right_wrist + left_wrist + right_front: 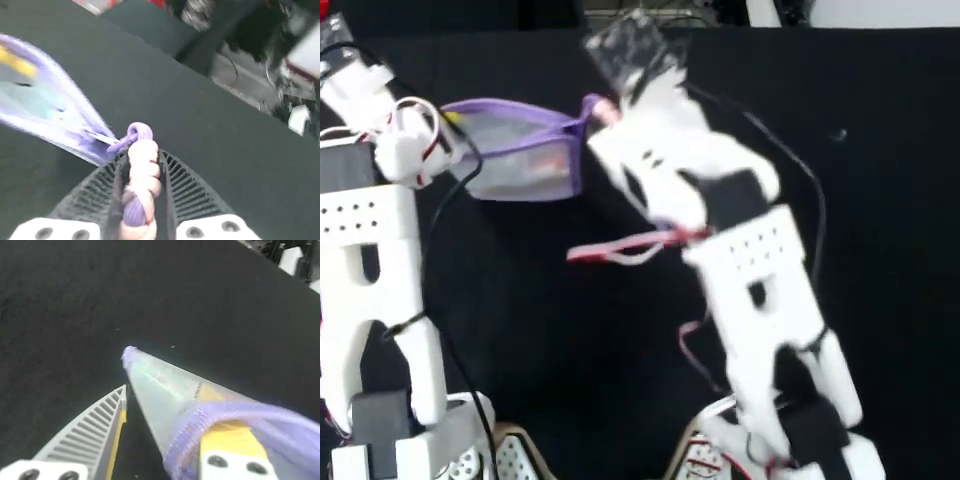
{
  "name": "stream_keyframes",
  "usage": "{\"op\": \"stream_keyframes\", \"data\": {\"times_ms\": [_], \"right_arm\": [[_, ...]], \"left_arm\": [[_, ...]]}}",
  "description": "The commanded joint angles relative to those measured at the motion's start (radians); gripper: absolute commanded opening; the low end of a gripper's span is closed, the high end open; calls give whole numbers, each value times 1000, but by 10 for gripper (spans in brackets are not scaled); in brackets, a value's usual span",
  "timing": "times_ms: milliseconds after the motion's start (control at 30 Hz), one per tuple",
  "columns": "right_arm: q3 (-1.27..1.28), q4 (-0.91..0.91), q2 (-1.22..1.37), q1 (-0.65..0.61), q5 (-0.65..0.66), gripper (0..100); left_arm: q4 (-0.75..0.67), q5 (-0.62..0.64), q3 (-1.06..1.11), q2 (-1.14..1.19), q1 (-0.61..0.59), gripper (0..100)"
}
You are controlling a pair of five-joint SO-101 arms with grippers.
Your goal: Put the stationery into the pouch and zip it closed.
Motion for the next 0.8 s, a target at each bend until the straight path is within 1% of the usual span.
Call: {"op": "stream_keyframes", "data": {"times_ms": [0,133,267,367,500,767], "right_arm": [[-111,0,104,135,11,11],[-125,0,177,226,17,11],[-119,3,220,301,75,11],[-125,43,234,351,101,11],[-127,104,202,390,141,11],[-127,236,-12,371,137,11]], "left_arm": [[-52,12,-108,-9,74,232],[-54,14,-186,0,176,233],[-54,9,-232,3,280,233],[-68,6,-232,-8,321,233],[-95,-64,-251,-9,323,232],[-95,-71,-260,-9,321,232]]}}
